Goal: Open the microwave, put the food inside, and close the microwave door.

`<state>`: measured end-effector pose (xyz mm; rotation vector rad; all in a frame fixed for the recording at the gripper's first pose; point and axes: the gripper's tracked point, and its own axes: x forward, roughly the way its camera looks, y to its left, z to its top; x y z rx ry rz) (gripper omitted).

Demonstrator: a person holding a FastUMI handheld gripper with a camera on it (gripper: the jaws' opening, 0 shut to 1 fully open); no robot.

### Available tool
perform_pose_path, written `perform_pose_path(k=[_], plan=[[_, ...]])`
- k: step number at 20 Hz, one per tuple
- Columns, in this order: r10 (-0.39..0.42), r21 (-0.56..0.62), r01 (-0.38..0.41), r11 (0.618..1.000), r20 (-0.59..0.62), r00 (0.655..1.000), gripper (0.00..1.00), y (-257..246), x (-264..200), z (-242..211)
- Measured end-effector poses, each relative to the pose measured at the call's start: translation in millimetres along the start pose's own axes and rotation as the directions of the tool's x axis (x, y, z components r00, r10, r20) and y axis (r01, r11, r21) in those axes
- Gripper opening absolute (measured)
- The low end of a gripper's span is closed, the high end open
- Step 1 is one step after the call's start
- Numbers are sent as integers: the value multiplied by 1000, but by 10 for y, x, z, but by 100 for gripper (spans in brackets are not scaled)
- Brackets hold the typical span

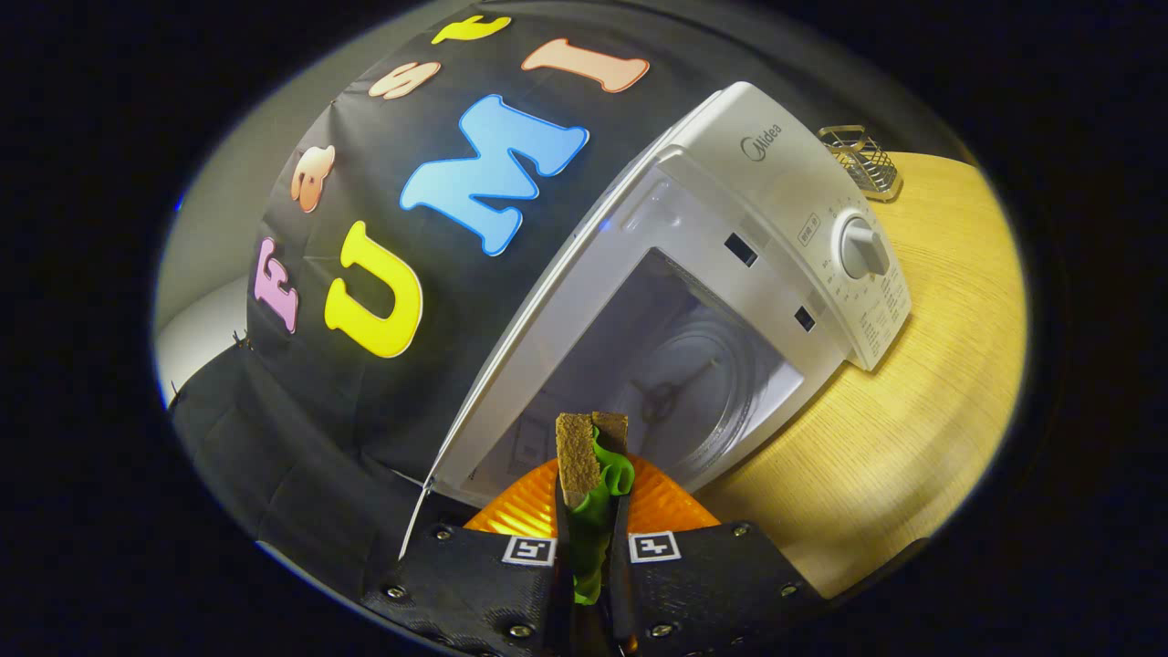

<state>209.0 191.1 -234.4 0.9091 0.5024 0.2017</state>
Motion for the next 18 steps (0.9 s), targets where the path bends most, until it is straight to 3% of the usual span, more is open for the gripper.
perform_pose_path(k=[10, 18], plan=[[-43, 27, 41, 999, 93, 995, 15, -327, 655, 30], [-110, 18, 109, 994, 131, 985, 19, -491, 882, -51]])
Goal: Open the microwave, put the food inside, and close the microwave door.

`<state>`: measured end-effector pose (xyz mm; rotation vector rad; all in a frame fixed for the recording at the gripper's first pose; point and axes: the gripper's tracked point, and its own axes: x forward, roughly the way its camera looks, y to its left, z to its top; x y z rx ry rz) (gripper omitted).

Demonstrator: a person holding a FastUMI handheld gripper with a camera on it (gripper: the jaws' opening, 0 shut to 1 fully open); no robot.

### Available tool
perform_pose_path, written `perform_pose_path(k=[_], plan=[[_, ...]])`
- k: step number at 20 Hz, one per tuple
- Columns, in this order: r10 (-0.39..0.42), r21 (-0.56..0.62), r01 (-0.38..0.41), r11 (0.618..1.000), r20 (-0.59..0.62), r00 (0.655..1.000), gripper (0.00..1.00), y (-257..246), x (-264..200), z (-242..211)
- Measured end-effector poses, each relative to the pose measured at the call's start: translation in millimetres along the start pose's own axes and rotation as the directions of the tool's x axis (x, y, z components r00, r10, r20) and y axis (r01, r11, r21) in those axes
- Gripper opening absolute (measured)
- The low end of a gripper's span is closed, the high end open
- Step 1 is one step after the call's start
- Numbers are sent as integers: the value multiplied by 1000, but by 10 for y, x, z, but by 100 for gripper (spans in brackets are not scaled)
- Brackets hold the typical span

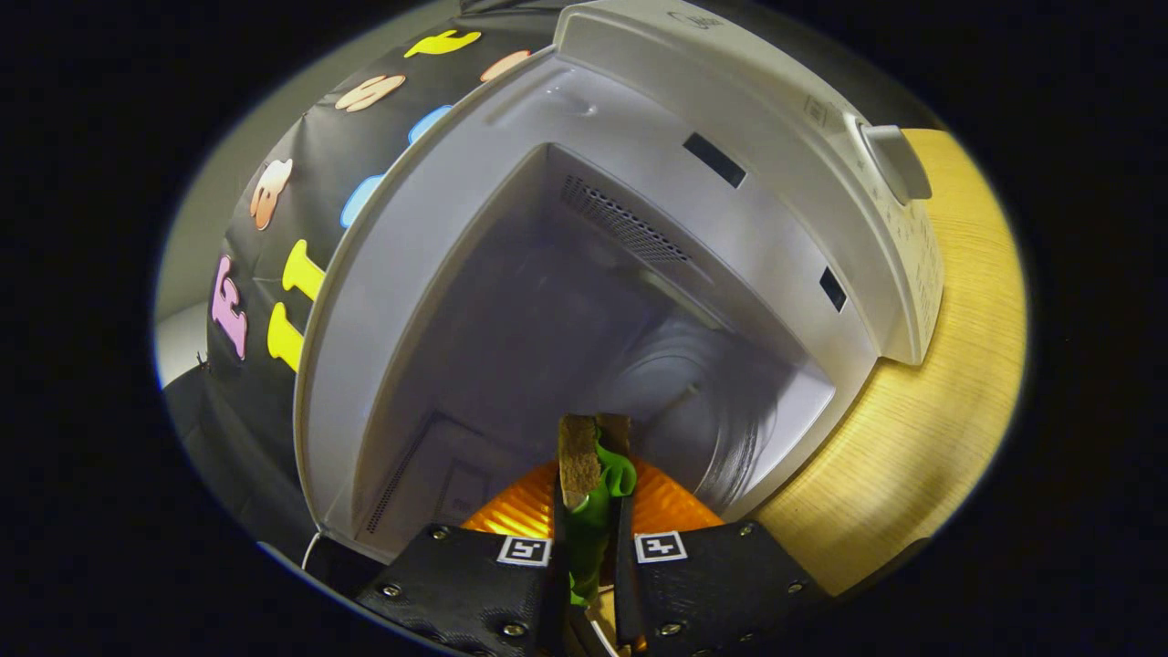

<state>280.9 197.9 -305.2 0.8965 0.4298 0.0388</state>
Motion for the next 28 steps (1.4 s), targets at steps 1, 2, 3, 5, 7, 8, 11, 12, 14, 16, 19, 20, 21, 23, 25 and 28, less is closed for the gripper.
perform_pose_path(k=[1, 2, 3, 5, 7, 8, 11, 12, 14, 16, 19, 20, 21, 23, 25, 28], plan=[[-4, -2, 4, 1000, -3, 1000, 24, -15, 39, -23], [-11, -3, 11, 1000, -3, 1000, 24, -22, 52, -24], [-16, -9, 16, 1000, 0, 1000, 24, -30, 63, -23], [-32, -38, 32, 999, 1, 999, 28, -45, 62, -50], [-58, -81, 59, 995, 11, 998, 36, -58, 35, -54], [-95, -121, 96, 988, 14, 995, 47, -139, 38, -78], [-87, -164, 86, 983, 5, 996, 76, -108, -84, -51], [-119, -192, 121, 974, 19, 993, 94, -171, -82, -43], [-150, -240, 155, 958, 40, 988, 97, -212, -183, 38], [-160, -284, 165, 945, 42, 986, 97, -213, -302, 80], [-150, -362, 154, 920, 40, 988, 98, -138, -562, 156], [-144, -385, 148, 911, 40, 989, 97, -98, -668, 188], [-133, -405, 136, 904, 37, 990, 97, -44, -776, 223], [-111, -439, 112, 892, 29, 993, 97, 58, -1006, 289], [-92, -479, 93, 873, 27, 995, 97, 149, -1235, 385], [-72, -532, 73, 844, 21, 997, 97, 253, -1598, 515]])
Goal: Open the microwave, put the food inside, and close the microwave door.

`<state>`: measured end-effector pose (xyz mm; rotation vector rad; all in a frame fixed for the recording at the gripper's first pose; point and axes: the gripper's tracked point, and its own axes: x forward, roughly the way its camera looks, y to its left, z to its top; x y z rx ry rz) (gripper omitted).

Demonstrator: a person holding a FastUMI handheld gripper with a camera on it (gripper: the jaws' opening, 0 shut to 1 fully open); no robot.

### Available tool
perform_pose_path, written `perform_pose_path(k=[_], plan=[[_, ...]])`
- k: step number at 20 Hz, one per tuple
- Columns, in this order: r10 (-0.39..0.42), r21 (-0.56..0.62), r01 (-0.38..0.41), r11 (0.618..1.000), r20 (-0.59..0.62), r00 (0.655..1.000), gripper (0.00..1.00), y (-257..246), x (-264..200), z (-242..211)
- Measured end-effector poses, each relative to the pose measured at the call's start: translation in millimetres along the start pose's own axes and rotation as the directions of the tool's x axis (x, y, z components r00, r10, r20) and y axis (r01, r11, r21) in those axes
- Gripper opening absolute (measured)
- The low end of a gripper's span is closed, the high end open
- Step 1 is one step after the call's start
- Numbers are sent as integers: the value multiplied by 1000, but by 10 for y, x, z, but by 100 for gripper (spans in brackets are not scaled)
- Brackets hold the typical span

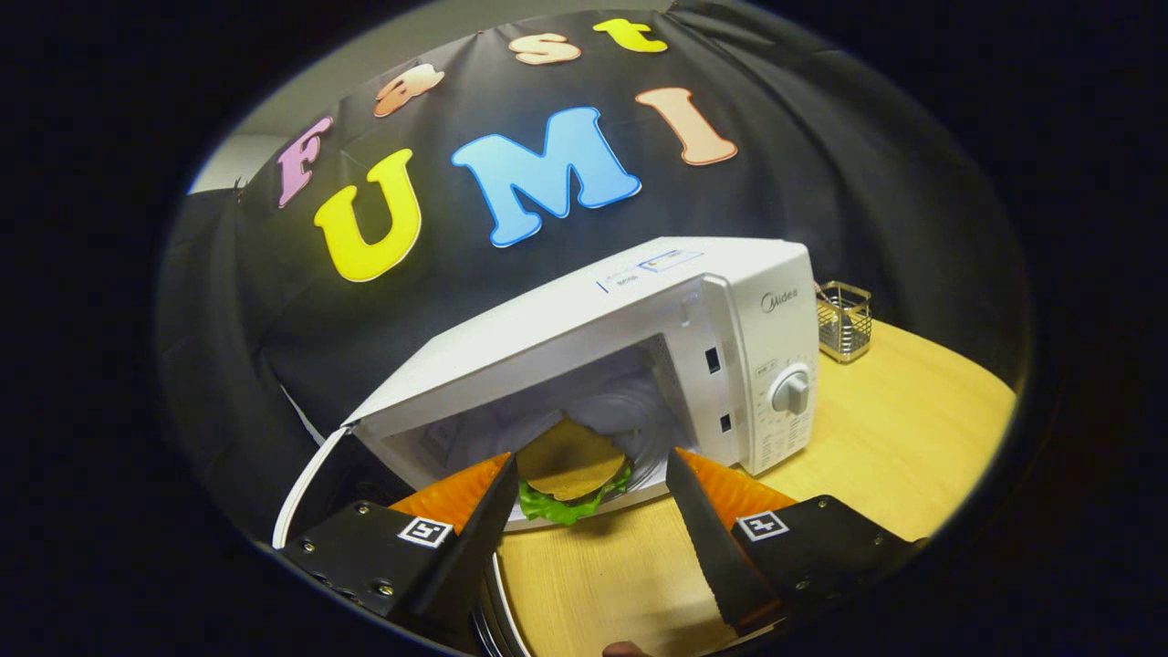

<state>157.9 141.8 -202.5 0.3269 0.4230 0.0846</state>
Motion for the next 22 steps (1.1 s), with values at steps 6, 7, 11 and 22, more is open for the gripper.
perform_pose_path(k=[6, 7, 11, 22], plan=[[73, -145, -68, 987, 28, 997, 97, 143, -722, 244], [85, -166, -78, 983, 34, 996, 97, 188, -816, 274], [157, -221, -142, 965, 53, 986, 97, 445, -1171, 339], [397, -346, -367, 864, 18, 918, 97, 1305, -1918, 120]])
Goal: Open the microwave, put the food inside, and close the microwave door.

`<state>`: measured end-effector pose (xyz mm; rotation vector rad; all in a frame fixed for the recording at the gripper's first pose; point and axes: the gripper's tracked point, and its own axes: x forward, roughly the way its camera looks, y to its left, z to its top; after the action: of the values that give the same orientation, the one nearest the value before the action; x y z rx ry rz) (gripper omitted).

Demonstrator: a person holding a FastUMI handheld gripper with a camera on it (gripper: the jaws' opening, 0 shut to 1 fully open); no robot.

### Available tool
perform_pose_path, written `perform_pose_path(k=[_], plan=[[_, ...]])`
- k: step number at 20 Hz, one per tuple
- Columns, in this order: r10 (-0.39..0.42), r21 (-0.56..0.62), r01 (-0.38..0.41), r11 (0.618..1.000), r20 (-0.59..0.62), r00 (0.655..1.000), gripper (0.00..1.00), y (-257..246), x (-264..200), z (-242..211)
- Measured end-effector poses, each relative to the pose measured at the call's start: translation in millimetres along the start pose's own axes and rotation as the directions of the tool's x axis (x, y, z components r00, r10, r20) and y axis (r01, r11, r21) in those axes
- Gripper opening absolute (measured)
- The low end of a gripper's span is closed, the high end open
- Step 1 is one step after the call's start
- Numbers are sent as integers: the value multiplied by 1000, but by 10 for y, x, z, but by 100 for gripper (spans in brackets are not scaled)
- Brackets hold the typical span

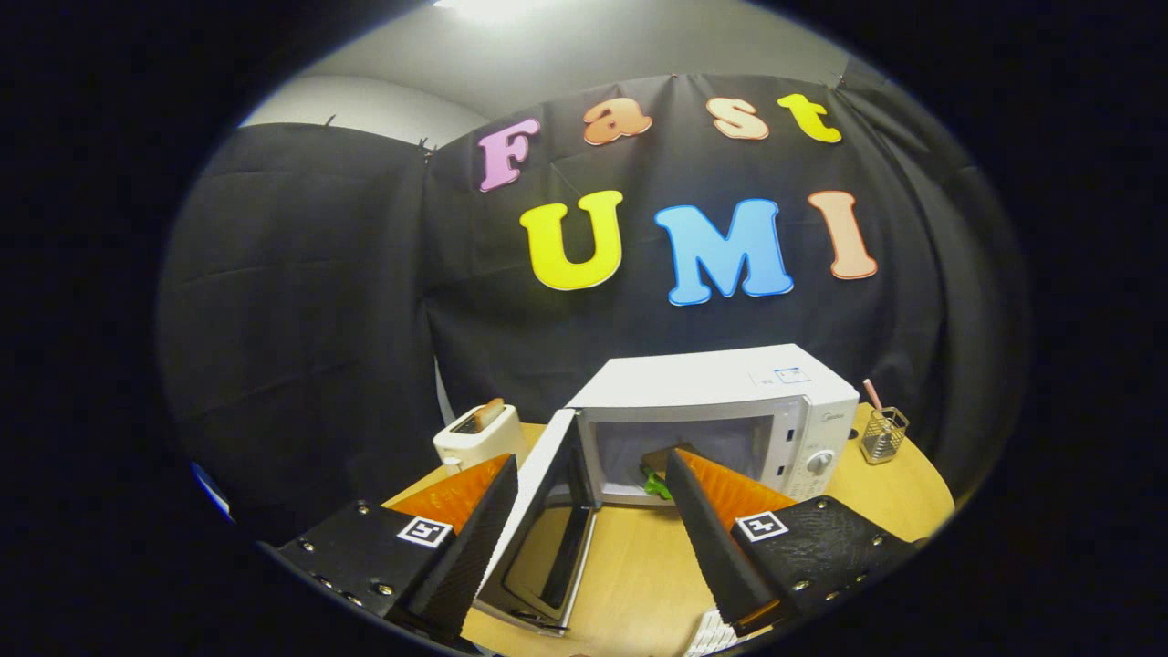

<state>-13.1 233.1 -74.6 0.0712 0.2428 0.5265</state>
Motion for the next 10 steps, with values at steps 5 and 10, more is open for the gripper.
perform_pose_path(k=[5, 10], plan=[[136, -13, -136, 991, -15, 991, 97, 546, -16, -73], [274, -18, -275, 961, -51, 960, 97, 1082, -55, -179]])
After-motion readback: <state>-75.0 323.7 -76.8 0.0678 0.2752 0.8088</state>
